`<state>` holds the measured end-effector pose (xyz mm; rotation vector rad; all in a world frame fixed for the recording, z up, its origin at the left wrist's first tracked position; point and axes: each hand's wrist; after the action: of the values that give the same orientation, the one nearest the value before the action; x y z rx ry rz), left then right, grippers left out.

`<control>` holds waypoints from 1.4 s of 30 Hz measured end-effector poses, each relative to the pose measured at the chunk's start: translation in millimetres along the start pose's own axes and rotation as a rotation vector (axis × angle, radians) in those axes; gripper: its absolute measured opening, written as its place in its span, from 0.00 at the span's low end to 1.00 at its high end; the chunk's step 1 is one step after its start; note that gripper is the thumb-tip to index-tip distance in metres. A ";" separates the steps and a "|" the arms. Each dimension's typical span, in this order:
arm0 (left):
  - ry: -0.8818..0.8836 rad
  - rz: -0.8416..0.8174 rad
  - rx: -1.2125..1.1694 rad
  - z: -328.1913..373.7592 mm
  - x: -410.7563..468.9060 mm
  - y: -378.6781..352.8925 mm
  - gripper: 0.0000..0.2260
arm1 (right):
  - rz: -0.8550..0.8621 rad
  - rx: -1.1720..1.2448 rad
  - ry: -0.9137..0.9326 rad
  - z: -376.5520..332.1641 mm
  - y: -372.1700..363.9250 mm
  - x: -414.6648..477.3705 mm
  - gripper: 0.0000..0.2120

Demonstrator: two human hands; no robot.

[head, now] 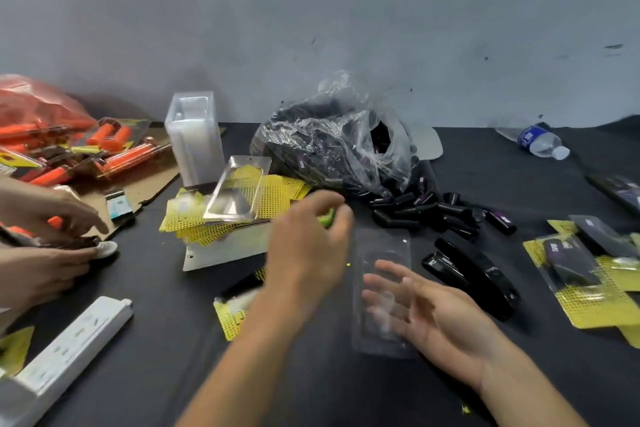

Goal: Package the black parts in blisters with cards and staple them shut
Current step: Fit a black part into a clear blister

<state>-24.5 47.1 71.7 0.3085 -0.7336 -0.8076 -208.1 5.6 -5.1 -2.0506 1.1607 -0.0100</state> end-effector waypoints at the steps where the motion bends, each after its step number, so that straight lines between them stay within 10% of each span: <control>1: 0.118 -0.152 -0.104 0.3 -16.1 -18.5 0.15 | 0.011 0.020 0.003 0.2 -1.3 -0.4 0.17; 4: 0.389 -0.398 -0.421 -12.9 -45.2 -57.0 0.21 | 0.037 0.076 0.042 1.1 0.6 -0.4 0.19; 12: 0.295 -0.227 -0.427 -29.1 -50.6 -66.3 0.19 | 0.223 -0.393 0.327 13.0 6.9 7.8 0.13; 18: 0.517 -0.361 -0.938 -20.8 -53.2 -58.0 0.18 | 0.343 -0.616 0.420 14.5 8.5 6.2 0.14; 27: 0.530 -0.089 -0.641 -37.3 -42.9 -72.2 0.12 | 0.601 -1.244 0.950 -38.9 -32.4 -15.7 0.17; 35: 0.534 -0.065 -0.475 -43.8 -34.3 -70.7 0.15 | 0.751 -1.953 0.015 -143.8 -1.1 51.6 0.16; 42: 0.540 -0.253 -0.620 -34.8 -31.4 -66.7 0.32 | 0.813 -1.885 0.464 -141.9 20.3 49.6 0.22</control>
<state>-51.1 25.6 -2.3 0.0466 0.0793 -1.0877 -244.2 -123.6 65.8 -2.6972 2.8400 1.6221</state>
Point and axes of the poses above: each hand's wrist, its own x-axis towards the middle knuckle, its own y-axis out of the back of the hand, z = x × y, and after that the axes turned 2 degrees about -x, right-handed
